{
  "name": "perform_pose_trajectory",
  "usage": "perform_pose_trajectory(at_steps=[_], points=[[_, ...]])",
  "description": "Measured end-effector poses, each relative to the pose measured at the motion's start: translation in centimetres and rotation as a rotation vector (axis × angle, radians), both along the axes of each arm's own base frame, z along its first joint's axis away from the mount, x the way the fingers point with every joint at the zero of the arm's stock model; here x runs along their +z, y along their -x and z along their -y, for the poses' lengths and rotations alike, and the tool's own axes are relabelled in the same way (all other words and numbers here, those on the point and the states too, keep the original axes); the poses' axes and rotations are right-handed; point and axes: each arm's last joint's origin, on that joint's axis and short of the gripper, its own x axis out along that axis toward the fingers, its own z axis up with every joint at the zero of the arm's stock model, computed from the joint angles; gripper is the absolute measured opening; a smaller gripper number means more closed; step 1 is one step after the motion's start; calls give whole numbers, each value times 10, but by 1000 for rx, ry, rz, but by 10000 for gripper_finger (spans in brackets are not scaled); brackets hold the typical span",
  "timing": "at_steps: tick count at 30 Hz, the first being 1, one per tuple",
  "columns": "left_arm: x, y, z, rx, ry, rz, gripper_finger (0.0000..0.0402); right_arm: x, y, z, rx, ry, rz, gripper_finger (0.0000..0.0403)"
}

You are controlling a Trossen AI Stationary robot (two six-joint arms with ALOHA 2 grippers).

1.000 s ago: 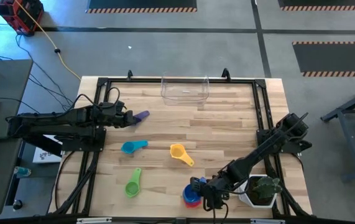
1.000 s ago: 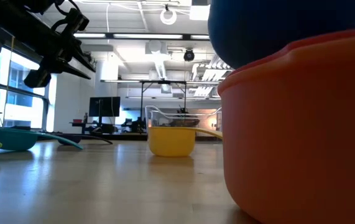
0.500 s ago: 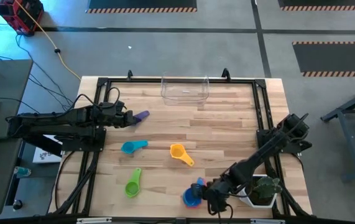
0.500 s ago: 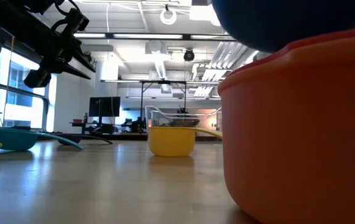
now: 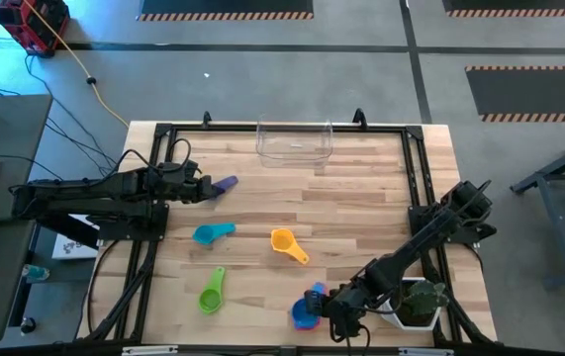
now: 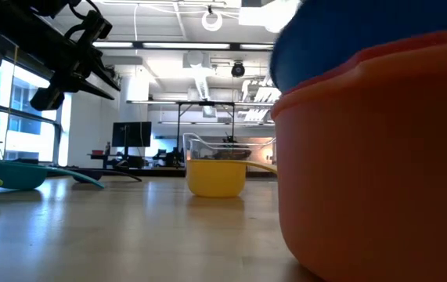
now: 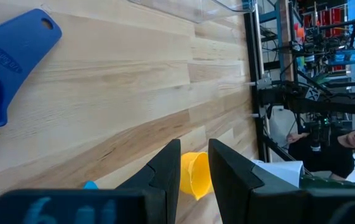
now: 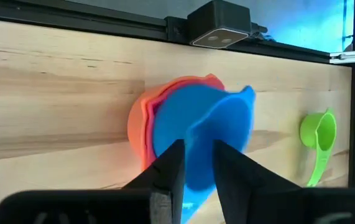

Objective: Nest measuring cups in basket
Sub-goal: Stack the blue measuring cup on the red measuring cup, then stack the yellow measuring cup on the blue measuring cup

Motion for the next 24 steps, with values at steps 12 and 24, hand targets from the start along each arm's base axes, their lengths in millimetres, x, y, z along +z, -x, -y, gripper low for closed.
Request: perform_pose_trajectory(at_steps=[12,24], points=[[0,0,0,-8,-13,-3,74,1,-2,3,-177,-11,19,74],[0,0,0,-86,-136,-35,74,3,-25,35,-747,-225,49,74]])
